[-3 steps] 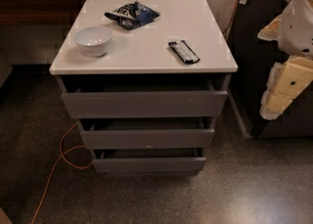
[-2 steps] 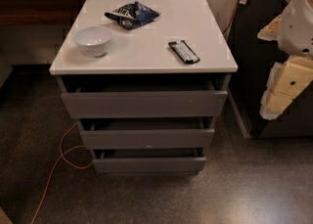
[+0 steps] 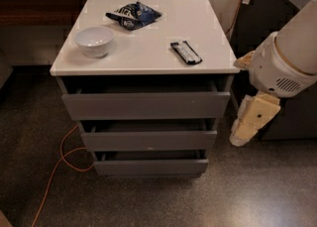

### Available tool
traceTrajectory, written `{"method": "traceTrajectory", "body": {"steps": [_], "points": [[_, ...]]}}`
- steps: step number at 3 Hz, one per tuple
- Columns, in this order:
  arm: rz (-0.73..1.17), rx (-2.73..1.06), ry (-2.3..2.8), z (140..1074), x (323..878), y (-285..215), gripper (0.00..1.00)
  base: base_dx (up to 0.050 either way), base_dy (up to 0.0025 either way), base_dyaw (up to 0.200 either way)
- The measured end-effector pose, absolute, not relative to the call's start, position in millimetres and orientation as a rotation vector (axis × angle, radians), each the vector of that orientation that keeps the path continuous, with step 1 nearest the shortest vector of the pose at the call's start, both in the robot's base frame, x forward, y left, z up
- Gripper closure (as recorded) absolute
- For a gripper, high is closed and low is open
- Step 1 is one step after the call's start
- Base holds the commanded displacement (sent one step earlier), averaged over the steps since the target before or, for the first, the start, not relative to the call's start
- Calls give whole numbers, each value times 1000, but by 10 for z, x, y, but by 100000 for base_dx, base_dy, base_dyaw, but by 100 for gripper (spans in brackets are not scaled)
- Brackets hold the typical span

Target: Place rxbar blueberry into middle drawer

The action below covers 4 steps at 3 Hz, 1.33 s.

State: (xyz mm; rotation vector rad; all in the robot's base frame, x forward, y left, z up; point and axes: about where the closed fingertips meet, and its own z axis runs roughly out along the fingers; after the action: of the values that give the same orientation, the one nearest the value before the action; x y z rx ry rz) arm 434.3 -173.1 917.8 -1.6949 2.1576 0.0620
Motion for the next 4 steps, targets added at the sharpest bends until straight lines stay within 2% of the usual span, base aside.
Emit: {"method": "traceTrajectory", "body": {"steps": [3,4], "points": [[141,-1655,2112,8371,4322,-1194,0,0,0,0],[139,-1674,2104,7828,4438,-976,0,0,0,0]]}}
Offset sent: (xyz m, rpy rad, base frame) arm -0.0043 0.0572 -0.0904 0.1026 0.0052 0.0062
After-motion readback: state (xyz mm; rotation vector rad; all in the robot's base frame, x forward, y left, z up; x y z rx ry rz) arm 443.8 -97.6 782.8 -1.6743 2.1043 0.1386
